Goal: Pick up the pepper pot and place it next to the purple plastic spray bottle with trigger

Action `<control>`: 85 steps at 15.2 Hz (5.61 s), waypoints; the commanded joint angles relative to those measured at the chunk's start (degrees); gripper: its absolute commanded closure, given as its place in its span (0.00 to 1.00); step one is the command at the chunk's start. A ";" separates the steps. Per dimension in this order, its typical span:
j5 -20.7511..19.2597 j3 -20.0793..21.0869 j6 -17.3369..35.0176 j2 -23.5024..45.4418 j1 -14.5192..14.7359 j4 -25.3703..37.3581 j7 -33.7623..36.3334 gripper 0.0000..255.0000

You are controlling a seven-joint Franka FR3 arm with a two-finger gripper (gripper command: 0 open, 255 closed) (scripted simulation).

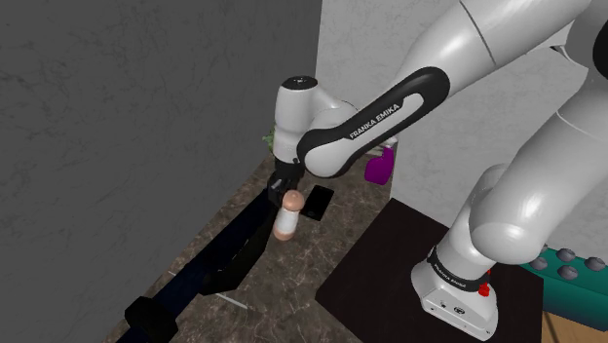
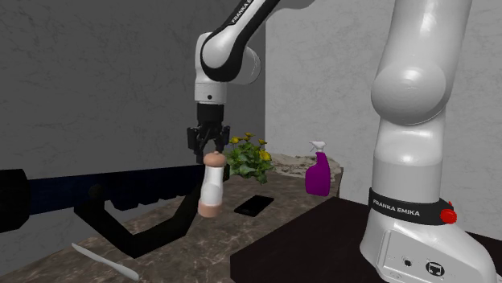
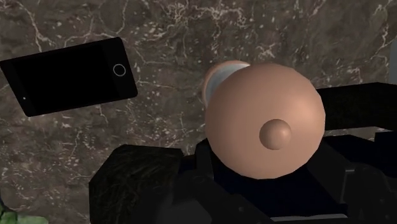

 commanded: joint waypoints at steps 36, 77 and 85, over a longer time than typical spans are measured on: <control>1.65 9.70 28.72 -10.67 -0.76 -28.55 4.95 0.00; -11.54 6.21 12.72 16.07 -4.98 -11.23 11.82 1.00; -7.64 7.91 10.30 12.73 -5.76 -11.71 8.98 1.00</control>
